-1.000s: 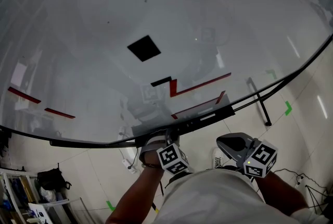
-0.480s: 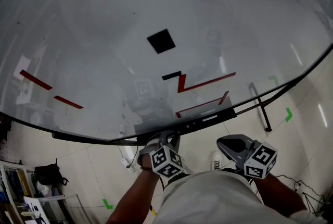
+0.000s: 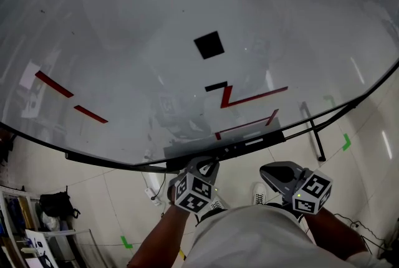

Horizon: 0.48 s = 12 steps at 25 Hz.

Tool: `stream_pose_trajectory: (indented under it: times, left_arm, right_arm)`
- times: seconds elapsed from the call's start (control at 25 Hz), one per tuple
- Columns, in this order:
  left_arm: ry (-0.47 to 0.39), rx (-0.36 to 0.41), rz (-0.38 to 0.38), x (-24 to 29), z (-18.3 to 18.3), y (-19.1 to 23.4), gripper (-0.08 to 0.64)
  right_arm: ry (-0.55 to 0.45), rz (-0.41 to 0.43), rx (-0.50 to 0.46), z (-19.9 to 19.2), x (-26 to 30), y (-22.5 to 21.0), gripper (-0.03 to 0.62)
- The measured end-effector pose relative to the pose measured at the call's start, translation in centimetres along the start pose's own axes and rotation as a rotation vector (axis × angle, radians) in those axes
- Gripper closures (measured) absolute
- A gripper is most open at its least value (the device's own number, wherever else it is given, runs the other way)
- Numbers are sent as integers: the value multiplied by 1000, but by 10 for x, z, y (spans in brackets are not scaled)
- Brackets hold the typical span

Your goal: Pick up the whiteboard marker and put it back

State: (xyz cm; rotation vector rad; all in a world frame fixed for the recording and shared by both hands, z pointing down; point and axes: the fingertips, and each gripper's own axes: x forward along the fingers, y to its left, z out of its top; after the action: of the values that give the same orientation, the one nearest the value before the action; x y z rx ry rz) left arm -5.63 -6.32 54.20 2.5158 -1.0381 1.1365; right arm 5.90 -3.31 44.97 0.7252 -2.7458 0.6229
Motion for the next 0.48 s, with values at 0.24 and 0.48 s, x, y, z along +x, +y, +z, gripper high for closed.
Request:
stream_pose_trajectory:
  times: [0.24, 0.48]
  left_arm:
    - [-105, -168, -59, -14, 11, 1, 505]
    - [-244, -364, -187, -25, 28, -10, 505]
  right_arm:
    - [-1, 6, 2, -2, 1, 2, 591]
    - [-2, 1, -1, 0, 1, 1, 591]
